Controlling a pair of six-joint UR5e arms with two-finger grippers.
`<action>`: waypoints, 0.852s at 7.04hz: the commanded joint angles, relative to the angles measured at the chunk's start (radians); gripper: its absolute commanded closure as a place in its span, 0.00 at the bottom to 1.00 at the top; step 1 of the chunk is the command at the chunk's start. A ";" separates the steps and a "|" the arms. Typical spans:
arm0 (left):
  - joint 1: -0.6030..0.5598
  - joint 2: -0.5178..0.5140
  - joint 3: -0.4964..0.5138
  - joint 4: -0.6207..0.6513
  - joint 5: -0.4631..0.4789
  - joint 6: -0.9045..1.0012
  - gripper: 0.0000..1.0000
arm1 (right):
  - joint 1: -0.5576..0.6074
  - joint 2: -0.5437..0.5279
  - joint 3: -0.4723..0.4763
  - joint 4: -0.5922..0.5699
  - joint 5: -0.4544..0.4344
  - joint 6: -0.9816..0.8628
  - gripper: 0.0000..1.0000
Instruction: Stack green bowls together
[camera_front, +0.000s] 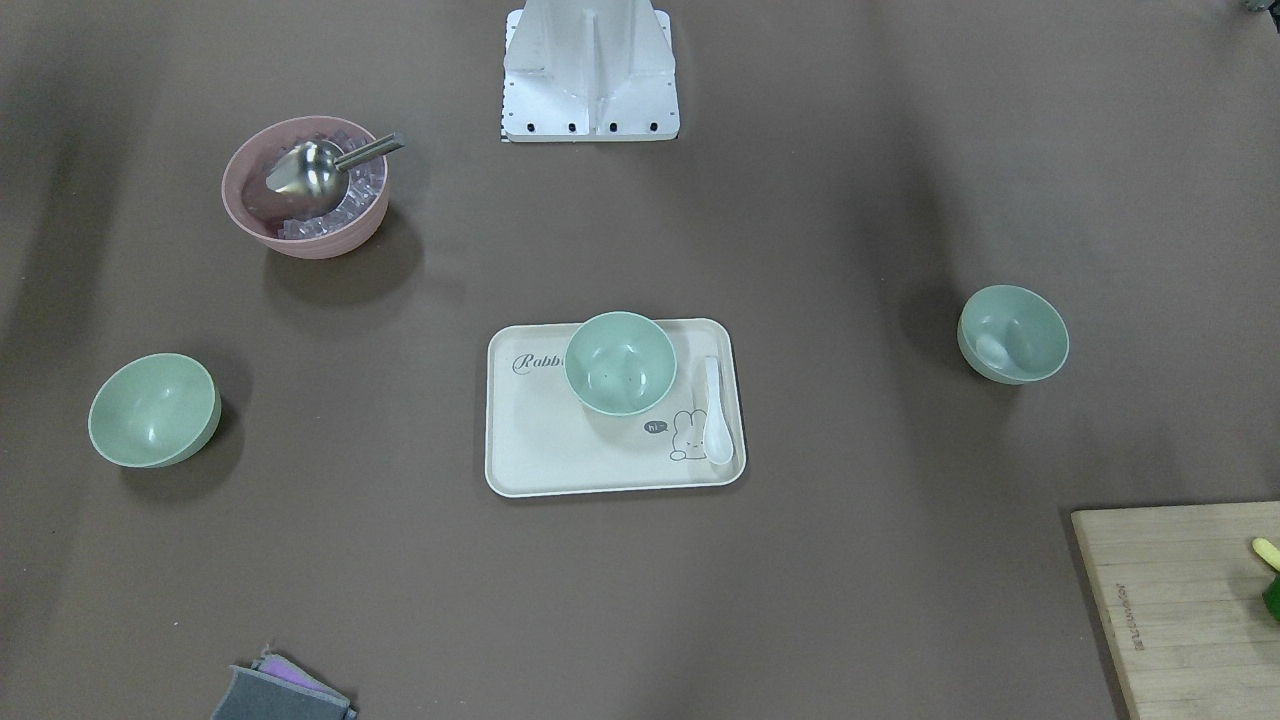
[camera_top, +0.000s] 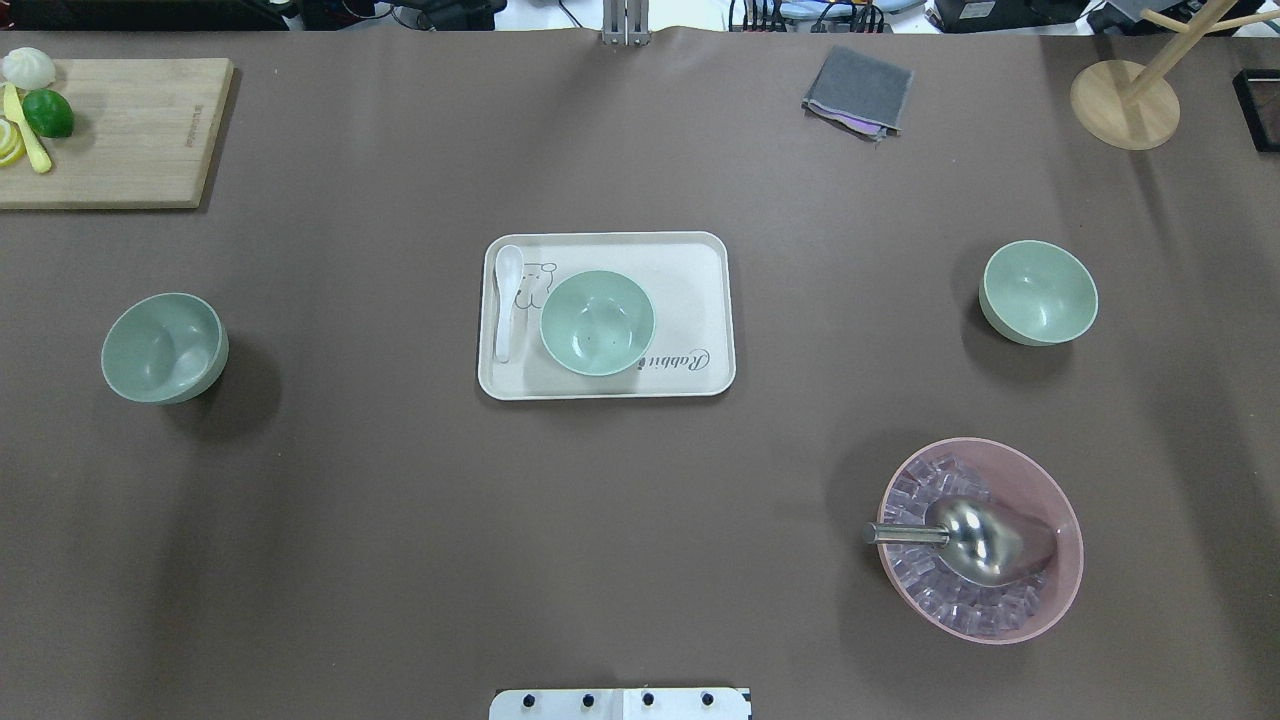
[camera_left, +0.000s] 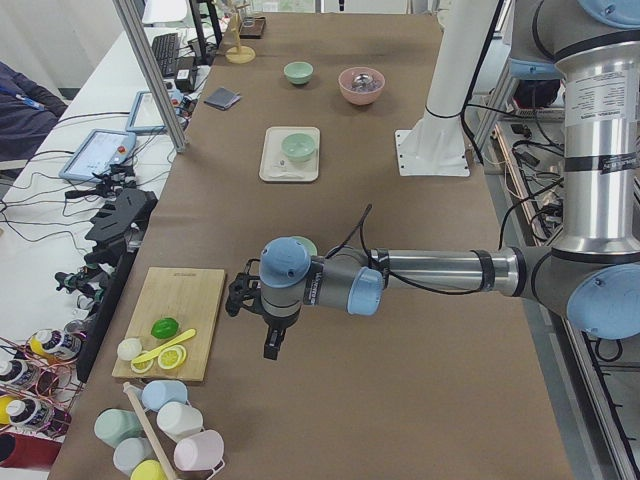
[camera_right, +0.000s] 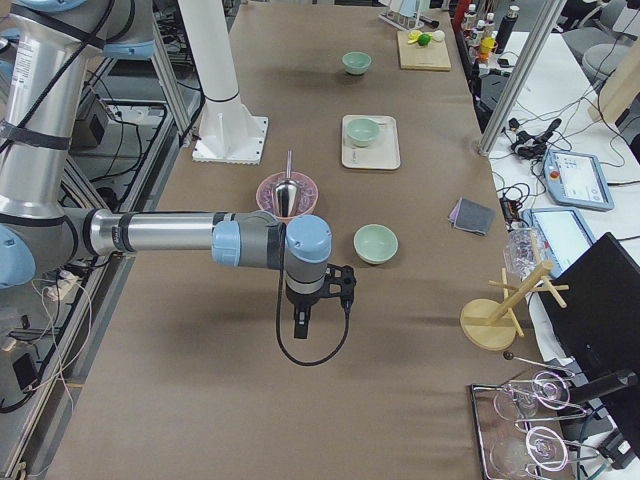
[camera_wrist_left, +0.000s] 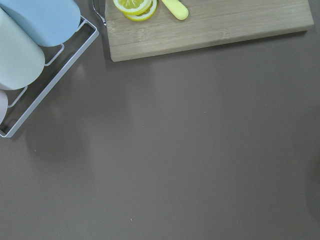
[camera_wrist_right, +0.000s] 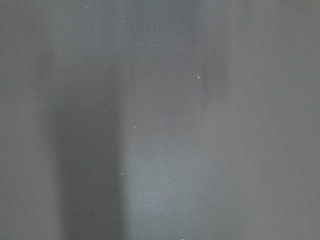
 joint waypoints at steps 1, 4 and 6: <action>0.000 0.012 0.003 -0.056 0.007 0.001 0.02 | 0.000 0.000 0.000 0.001 0.003 -0.002 0.00; 0.000 -0.021 -0.002 -0.074 0.010 -0.003 0.02 | 0.001 -0.001 0.000 0.235 0.001 0.001 0.00; 0.000 -0.018 0.029 -0.305 0.010 -0.006 0.02 | 0.000 0.000 -0.003 0.480 -0.011 0.011 0.00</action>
